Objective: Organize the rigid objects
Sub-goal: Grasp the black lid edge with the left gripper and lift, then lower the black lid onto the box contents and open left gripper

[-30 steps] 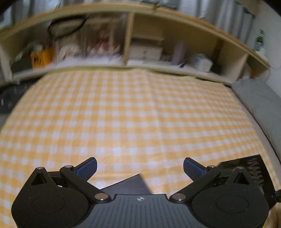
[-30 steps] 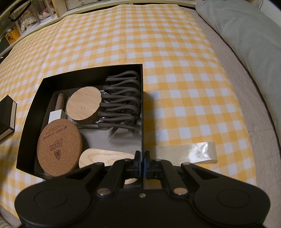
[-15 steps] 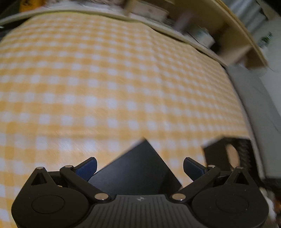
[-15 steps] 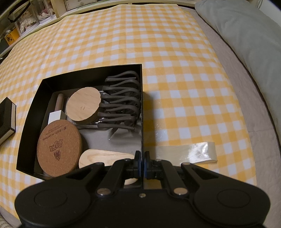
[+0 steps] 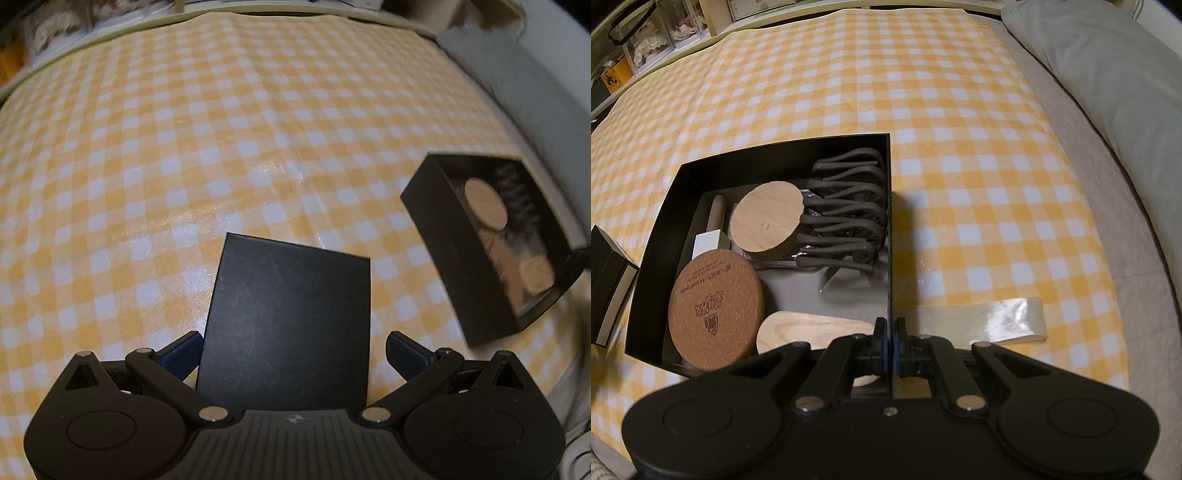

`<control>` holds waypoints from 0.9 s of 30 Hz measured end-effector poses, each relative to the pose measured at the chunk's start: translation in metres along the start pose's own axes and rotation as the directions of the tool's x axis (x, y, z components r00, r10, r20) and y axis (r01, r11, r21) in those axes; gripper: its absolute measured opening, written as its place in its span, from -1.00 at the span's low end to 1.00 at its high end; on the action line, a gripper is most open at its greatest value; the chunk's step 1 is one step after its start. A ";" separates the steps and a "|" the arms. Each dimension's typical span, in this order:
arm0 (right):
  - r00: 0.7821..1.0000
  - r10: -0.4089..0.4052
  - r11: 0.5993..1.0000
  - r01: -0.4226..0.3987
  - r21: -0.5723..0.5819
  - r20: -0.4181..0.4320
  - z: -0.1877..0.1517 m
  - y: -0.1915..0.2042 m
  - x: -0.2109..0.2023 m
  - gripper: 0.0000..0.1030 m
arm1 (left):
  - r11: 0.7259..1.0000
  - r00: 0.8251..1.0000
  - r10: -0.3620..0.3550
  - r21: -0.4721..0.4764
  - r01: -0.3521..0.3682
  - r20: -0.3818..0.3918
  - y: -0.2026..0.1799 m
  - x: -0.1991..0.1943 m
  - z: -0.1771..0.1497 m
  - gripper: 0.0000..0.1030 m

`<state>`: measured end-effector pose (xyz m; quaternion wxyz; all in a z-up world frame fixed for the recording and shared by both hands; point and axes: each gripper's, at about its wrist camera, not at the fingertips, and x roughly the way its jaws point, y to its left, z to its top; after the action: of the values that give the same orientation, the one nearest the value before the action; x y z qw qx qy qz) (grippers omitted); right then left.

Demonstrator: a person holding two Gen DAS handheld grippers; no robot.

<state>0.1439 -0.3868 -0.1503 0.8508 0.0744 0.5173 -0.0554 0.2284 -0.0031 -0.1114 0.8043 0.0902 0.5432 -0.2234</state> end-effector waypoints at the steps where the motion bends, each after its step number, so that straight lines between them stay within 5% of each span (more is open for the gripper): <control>1: 1.000 0.001 1.000 -0.001 0.001 0.000 0.000 0.000 0.000 -0.92 | 1.000 1.000 0.018 0.014 -0.018 -0.006 -0.003 0.003 0.001 1.00; 15: 1.000 -0.003 1.000 0.003 -0.002 0.000 0.000 0.000 0.000 -0.92 | 0.990 0.989 0.130 -0.041 -0.133 -0.070 -0.010 0.040 0.007 0.94; 22: 1.000 -0.002 1.000 0.002 -0.001 -0.001 0.000 0.001 0.000 -0.92 | 0.985 0.992 0.120 -0.122 -0.123 -0.031 -0.013 0.039 0.012 0.91; 27: 1.000 -0.002 1.000 0.002 -0.001 -0.001 0.000 0.001 0.000 -0.92 | 0.977 0.995 0.060 -0.211 -0.043 0.076 -0.024 0.014 0.021 0.89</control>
<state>0.1443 -0.3862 -0.1504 0.8505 0.0736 0.5177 -0.0559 0.2394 -0.0360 -0.1138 0.8363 0.0100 0.5279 -0.1478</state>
